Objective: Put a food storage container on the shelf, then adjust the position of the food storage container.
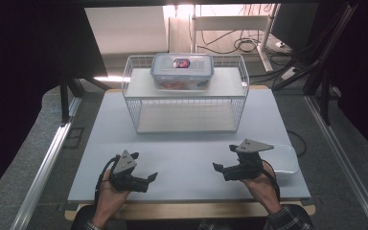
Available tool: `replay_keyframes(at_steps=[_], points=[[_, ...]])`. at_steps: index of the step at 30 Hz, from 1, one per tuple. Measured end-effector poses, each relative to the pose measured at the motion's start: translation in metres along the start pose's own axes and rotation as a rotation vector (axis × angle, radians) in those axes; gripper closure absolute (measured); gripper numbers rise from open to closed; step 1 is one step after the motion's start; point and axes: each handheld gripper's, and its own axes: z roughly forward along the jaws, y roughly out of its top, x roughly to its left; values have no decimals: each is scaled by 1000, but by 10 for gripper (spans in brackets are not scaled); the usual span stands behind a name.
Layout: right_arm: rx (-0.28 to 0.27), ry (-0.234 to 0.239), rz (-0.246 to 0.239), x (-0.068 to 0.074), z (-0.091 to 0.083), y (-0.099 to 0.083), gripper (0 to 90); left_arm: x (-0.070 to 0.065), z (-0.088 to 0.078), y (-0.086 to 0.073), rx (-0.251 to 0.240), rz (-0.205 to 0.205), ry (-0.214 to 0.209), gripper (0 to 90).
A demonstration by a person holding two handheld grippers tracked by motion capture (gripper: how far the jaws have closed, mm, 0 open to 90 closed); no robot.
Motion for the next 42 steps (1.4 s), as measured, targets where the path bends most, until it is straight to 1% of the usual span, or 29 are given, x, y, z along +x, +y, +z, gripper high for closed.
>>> replay_keyframes(at_steps=[2,5,8,10,13,16,19,22,23,25,26,29,31,32,33,35,36,38,39,40,42], points=[[11,4,5,0,1,-2,63,0,1,-1,-2,-1,0,24],[18,-9,5,-2,2,-4,59,1,1,-1,-2,-3,2,24],[28,-31,23,-3,2,-4,20,2,1,-2,-6,-9,1,24],[16,-56,36,-4,0,-2,17,3,1,-3,0,-11,2,24],[41,-87,60,-10,-4,-1,15,3,2,-3,11,-14,-2,29],[70,-139,55,-17,-9,-2,43,3,4,-4,24,-13,-4,35],[80,-174,99,-30,-19,-4,168,3,4,-5,34,-7,1,35],[89,-224,120,-42,-31,-8,365,4,5,-5,40,-8,2,36],[93,-236,135,-46,-35,-9,439,4,5,-5,41,-11,2,39],[92,-253,144,-54,-44,-13,572,5,5,-5,48,-19,0,42],[98,-264,146,-56,-47,-14,619,5,5,-5,48,-22,-2,46],[121,-319,147,-68,-59,-21,761,6,5,-5,45,-27,-3,47],[128,-346,166,-75,-67,-25,829,6,5,-6,48,-26,-5,48],[122,-354,176,-78,-72,-27,862,6,5,-6,49,-26,-7,49],[119,-362,184,-82,-77,-28,885,5,5,-6,51,-24,-6,49],[112,-407,188,-89,-87,-31,893,5,5,-5,53,-23,-7,50],[107,-422,195,-91,-92,-32,894,5,5,-5,53,-29,-12,52],[87,-462,220,-99,-104,-37,894,6,5,-5,53,-37,-25,70],[85,-477,230,-101,-108,-39,895,6,5,-4,56,-44,-29,77],[84,-498,243,-105,-114,-42,894,6,5,-4,56,-43,-26,78],[82,-521,268,-111,-122,-48,894,6,5,-4,54,-44,-24,78]])
